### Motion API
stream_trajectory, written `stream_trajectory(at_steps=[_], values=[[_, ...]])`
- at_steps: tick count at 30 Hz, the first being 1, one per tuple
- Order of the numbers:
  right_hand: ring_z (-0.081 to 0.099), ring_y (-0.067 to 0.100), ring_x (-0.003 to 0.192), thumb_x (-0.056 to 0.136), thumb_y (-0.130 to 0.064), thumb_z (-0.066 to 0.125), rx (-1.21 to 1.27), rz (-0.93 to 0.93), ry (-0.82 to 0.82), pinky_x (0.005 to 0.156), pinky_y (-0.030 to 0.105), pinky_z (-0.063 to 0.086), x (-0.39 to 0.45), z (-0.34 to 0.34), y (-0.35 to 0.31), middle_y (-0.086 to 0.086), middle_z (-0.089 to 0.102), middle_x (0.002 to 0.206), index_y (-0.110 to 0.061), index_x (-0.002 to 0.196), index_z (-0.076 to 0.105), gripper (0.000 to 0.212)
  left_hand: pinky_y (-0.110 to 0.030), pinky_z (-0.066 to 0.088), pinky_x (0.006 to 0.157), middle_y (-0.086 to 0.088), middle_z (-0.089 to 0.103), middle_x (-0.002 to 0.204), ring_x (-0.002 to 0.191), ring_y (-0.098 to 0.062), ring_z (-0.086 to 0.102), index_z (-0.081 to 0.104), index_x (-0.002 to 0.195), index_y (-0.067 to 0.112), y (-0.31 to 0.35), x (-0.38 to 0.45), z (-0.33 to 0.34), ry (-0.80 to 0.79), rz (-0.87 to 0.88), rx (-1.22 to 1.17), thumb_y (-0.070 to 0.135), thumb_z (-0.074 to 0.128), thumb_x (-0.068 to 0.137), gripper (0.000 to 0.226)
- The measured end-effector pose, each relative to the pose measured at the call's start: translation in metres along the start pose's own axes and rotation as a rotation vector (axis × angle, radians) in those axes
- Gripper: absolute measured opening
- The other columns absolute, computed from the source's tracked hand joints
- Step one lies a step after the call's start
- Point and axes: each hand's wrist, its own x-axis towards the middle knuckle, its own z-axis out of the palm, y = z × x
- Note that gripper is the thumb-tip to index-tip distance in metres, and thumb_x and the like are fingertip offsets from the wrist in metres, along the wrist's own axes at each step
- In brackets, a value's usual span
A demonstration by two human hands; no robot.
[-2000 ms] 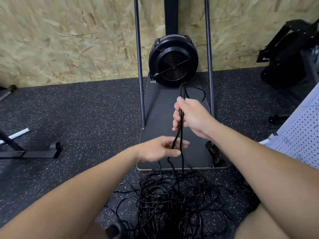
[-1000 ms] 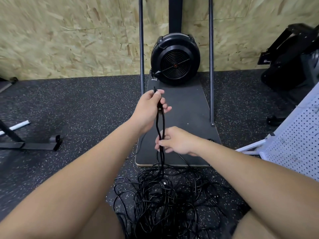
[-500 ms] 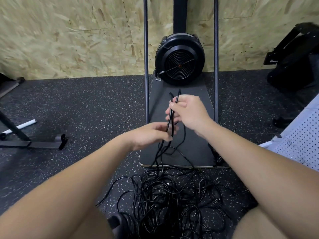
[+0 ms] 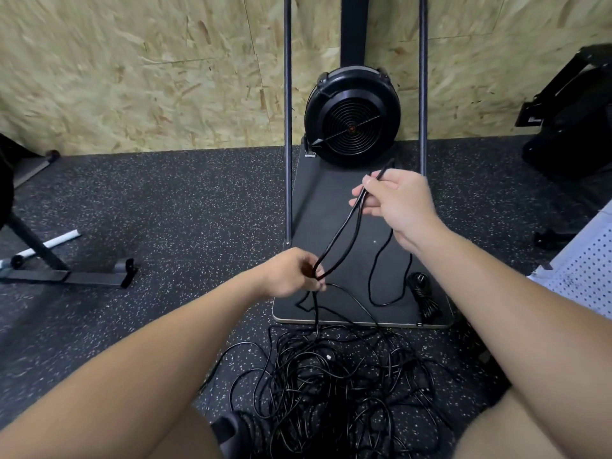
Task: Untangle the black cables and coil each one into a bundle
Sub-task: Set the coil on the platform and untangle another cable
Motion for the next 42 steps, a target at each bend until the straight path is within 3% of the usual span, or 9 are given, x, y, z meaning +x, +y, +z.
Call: stream_trajectory(at_steps=[7,11,14,17,24,29,33,37,42], values=[[0.08,0.021,0.11,0.112,-0.037,0.063,-0.129,0.15,-0.238,0.101,0.043,0.064,0.013,-0.034,0.02,0.011,0.08,0.124,-0.003,0.14,0.066,0.045,-0.037,0.065,0.084,-0.021,0.082,0.103,0.098,-0.029,0.082,0.066,0.109,-0.006,0.018,0.001,-0.004,0.151,0.064,-0.295,-0.005,0.068,0.104,0.007],[0.08,0.018,0.11,0.102,-0.019,0.076,-0.48,0.248,-0.378,0.106,0.044,0.062,0.006,-0.037,0.043,0.012,0.08,0.12,-0.01,0.122,0.074,0.022,-0.036,0.066,0.073,-0.02,0.078,0.097,0.092,-0.034,0.08,0.061,0.115,0.003,0.052,0.002,-0.024,0.318,0.14,-0.574,-0.004,0.066,0.106,0.012],[0.075,0.016,0.121,0.101,-0.016,0.077,-0.565,0.285,-0.616,0.109,0.04,0.059,-0.01,-0.026,0.053,0.005,0.08,0.126,-0.014,0.137,0.07,0.037,-0.028,0.059,0.064,-0.018,0.079,0.101,0.095,-0.034,0.08,0.064,0.121,0.003,0.073,0.003,-0.03,0.388,0.163,-0.66,0.003,0.068,0.107,0.014],[0.072,0.012,0.112,0.103,-0.012,0.074,-0.469,0.27,-0.741,0.093,0.034,0.055,-0.024,-0.007,0.065,0.006,0.078,0.132,-0.01,0.132,0.069,0.029,-0.026,0.059,0.068,-0.015,0.082,0.108,0.1,-0.028,0.082,0.065,0.128,0.0,0.082,0.007,-0.031,0.418,0.164,-0.721,0.008,0.069,0.107,0.022],[0.078,0.024,0.096,0.112,-0.007,0.059,-0.291,0.217,-0.72,0.083,0.036,0.061,-0.04,0.019,0.059,0.02,0.081,0.11,-0.004,0.116,0.061,0.006,-0.029,0.059,0.074,-0.017,0.081,0.117,0.109,-0.026,0.081,0.065,0.129,-0.003,0.074,0.019,-0.039,0.505,0.121,-0.851,0.013,0.071,0.107,0.028],[0.083,0.036,0.096,0.113,-0.012,0.056,-0.259,0.151,-0.445,0.087,0.05,0.066,-0.03,0.017,0.033,0.022,0.081,0.102,0.004,0.117,0.065,0.018,-0.043,0.061,0.106,-0.013,0.077,0.128,0.12,-0.025,0.074,0.064,0.135,-0.002,0.064,0.021,-0.042,0.383,0.105,-0.902,0.023,0.078,0.102,0.044],[0.083,0.037,0.093,0.113,-0.013,0.059,-0.163,0.153,-0.302,0.087,0.054,0.068,-0.013,0.005,0.021,0.015,0.082,0.096,0.001,0.111,0.071,0.019,-0.033,0.06,0.103,-0.002,0.077,0.134,0.12,-0.021,0.072,0.063,0.145,0.014,0.054,0.005,-0.032,0.108,0.052,-0.515,-0.002,0.072,0.095,0.053],[0.083,0.037,0.094,0.112,-0.013,0.062,-0.085,0.143,-0.269,0.089,0.055,0.067,-0.002,-0.002,0.01,0.016,0.081,0.1,0.009,0.119,0.068,0.025,-0.024,0.05,0.113,0.006,0.074,0.139,0.13,-0.013,0.068,0.066,0.146,0.023,0.04,-0.001,-0.001,-0.077,0.081,0.017,0.016,0.077,0.103,0.045],[0.082,0.038,0.1,0.111,-0.011,0.063,0.044,0.132,-0.254,0.09,0.053,0.067,0.003,-0.009,0.007,0.024,0.08,0.111,0.017,0.123,0.064,0.03,-0.039,0.049,0.119,0.001,0.08,0.124,0.126,-0.019,0.07,0.077,0.116,0.015,0.03,0.006,0.011,-0.024,0.115,0.021,0.016,0.063,0.112,0.014]])
